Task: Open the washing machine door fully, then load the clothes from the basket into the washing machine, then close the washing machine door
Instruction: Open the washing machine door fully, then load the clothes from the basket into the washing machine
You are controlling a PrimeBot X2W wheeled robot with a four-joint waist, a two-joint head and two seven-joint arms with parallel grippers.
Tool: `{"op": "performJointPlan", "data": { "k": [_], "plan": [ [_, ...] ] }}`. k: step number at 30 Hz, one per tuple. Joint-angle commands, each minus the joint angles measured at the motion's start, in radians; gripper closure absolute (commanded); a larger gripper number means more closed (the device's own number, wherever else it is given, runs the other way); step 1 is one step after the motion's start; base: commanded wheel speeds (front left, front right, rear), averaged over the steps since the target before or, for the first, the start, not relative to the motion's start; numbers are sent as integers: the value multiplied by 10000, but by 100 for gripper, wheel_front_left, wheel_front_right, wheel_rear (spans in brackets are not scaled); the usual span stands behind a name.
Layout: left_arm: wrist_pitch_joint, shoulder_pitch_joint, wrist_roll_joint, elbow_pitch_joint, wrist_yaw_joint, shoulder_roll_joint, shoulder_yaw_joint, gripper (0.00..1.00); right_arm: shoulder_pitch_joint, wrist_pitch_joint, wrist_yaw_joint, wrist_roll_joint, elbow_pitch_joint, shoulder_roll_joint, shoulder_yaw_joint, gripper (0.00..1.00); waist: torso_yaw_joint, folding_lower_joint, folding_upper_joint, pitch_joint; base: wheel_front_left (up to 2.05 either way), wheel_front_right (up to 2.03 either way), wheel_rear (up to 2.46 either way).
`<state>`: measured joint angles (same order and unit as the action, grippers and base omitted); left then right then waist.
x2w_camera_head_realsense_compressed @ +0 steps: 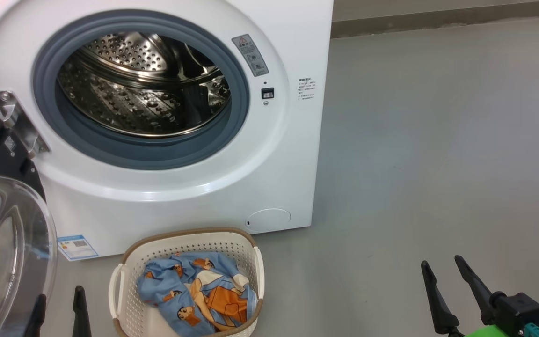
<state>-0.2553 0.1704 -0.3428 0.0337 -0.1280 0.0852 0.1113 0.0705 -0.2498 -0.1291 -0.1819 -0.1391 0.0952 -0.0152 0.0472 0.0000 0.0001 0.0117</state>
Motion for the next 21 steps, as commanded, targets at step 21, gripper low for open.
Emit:
{"op": "performJointPlan", "data": {
  "k": [21],
  "plan": [
    [-64,-215,211,100,-25,122,126,0,-594,-120,-16,143,75,82,153,0,-661,0,-1,-15,0,0,0]
  ]
}}
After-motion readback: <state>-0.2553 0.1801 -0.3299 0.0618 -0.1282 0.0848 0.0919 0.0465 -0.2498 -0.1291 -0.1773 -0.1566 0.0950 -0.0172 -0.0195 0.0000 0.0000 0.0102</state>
